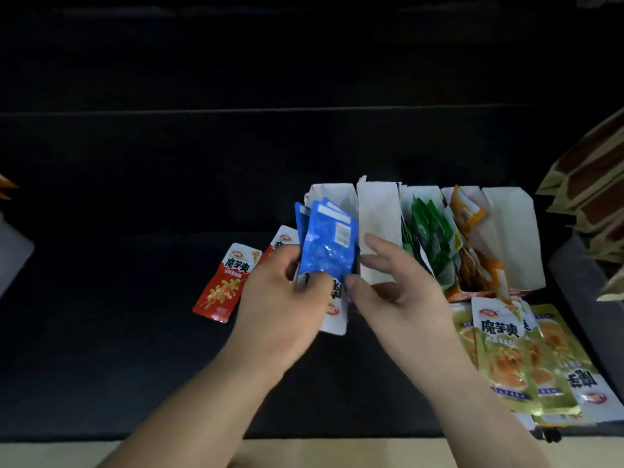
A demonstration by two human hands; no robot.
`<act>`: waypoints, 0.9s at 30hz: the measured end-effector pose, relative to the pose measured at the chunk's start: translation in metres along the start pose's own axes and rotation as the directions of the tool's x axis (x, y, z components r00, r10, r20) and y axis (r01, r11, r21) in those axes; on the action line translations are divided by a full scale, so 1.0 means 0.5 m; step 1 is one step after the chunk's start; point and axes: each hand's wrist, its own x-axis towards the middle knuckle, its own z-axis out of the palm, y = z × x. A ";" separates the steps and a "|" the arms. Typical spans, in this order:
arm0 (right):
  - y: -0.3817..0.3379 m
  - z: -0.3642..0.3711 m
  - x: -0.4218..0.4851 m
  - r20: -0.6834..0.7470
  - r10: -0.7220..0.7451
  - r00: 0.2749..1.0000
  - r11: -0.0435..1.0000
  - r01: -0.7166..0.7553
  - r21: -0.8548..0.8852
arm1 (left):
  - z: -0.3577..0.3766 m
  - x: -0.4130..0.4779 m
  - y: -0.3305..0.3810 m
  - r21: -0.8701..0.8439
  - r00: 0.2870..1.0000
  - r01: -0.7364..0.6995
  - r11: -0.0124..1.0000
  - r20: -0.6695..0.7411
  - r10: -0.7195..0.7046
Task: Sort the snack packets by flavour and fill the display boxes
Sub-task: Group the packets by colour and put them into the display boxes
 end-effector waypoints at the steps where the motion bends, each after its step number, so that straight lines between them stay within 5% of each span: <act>1: 0.003 0.009 0.017 0.015 -0.039 0.999 0.997 0.039 -0.067 | -0.006 0.020 0.005 0.058 1.000 0.014 0.998 0.009 -0.015; 6: 0.004 0.030 0.090 0.147 -0.115 0.982 0.936 0.157 -0.314 | -0.005 0.105 0.017 0.137 0.999 0.030 0.990 0.017 -0.032; 11: 0.008 0.016 0.157 0.250 0.190 0.949 0.956 -0.121 -0.267 | 0.013 0.109 0.011 -0.127 0.997 -0.064 0.990 -0.038 0.060; 14: 0.031 0.021 0.166 0.162 0.133 0.978 0.940 -0.073 -0.334 | 0.015 0.094 -0.019 -0.257 0.997 -0.069 0.964 0.003 0.072; 18: 0.037 0.027 0.122 -0.020 -0.206 0.978 0.854 0.169 -0.492 | 0.021 0.096 -0.055 -0.181 0.982 -0.189 0.965 -0.029 0.187; 24: 0.040 0.027 0.090 0.143 -0.007 0.990 0.941 0.055 -0.334 | 0.037 0.163 -0.064 0.005 0.956 -0.255 0.967 -0.149 0.253; 27: 0.043 0.034 0.104 0.133 -0.101 0.986 0.872 0.152 -0.466 | 0.046 0.184 -0.063 0.139 0.953 -0.265 0.954 -0.111 0.280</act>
